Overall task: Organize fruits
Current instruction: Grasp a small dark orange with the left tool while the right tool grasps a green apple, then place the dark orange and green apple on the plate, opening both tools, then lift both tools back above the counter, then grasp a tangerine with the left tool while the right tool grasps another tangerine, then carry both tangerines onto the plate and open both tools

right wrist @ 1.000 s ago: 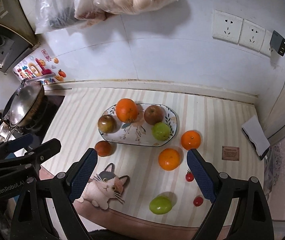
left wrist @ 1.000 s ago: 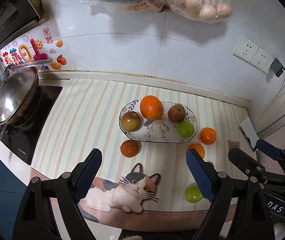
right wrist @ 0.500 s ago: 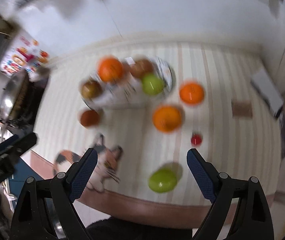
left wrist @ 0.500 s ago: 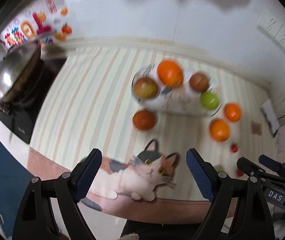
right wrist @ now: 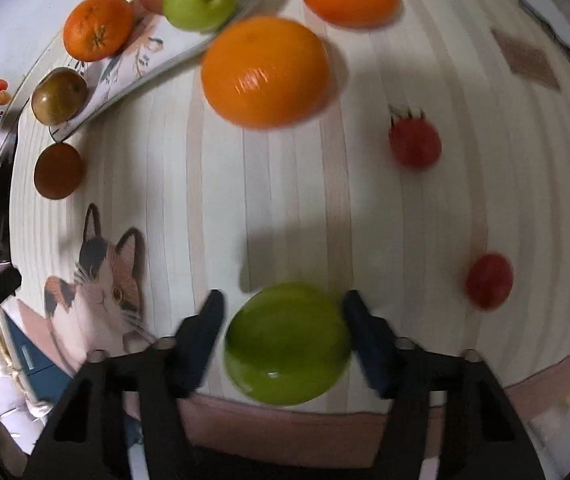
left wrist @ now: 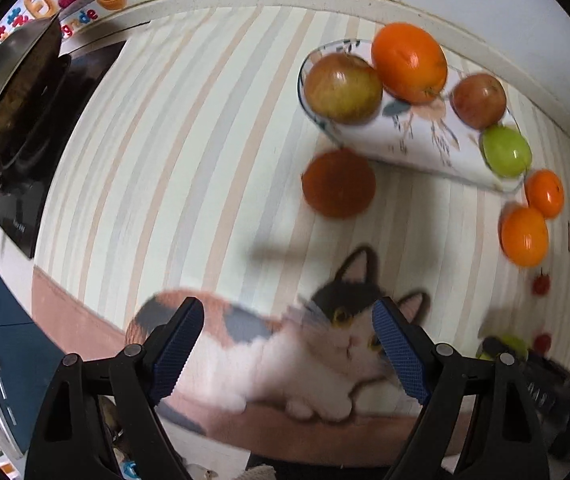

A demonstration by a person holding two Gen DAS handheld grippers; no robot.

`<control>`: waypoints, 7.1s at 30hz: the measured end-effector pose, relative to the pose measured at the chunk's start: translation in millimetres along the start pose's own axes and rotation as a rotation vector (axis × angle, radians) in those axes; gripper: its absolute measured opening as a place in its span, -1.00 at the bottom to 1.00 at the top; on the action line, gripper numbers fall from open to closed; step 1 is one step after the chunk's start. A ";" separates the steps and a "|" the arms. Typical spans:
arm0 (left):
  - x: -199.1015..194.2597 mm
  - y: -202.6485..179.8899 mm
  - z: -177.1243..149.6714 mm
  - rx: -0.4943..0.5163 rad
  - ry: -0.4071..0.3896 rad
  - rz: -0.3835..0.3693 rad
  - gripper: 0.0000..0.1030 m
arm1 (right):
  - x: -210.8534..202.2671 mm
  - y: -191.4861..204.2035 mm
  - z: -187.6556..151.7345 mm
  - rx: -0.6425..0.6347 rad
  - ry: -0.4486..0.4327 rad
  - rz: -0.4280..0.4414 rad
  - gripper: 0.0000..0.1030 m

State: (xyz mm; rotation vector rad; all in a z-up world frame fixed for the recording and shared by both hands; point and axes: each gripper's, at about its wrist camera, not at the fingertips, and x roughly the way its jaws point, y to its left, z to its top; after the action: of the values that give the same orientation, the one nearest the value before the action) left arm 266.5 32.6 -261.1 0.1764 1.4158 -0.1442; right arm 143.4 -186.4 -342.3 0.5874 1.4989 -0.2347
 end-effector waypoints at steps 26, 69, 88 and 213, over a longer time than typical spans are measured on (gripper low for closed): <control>41.0 -40.1 -1.1 0.120 0.119 -0.120 0.08 | -12.5 0.9 12.5 -0.006 0.074 0.057 0.31; 36.1 -59.2 138.4 0.006 0.170 -0.229 0.09 | -34.4 94.1 137.7 -0.150 -0.163 0.121 0.21; -10.4 -42.9 104.8 0.067 -0.018 -0.089 0.74 | -73.7 74.6 129.2 -0.191 -0.238 -0.065 0.81; -47.6 -74.3 64.3 -0.007 -0.053 -0.254 0.24 | -76.3 -22.7 166.5 -0.061 -0.135 0.297 0.21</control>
State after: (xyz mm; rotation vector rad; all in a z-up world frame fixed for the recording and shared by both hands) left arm 306.4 -53.8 -207.4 -0.0139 1.3823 -0.3507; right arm 269.9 -304.7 -278.6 0.7222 1.2664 0.0016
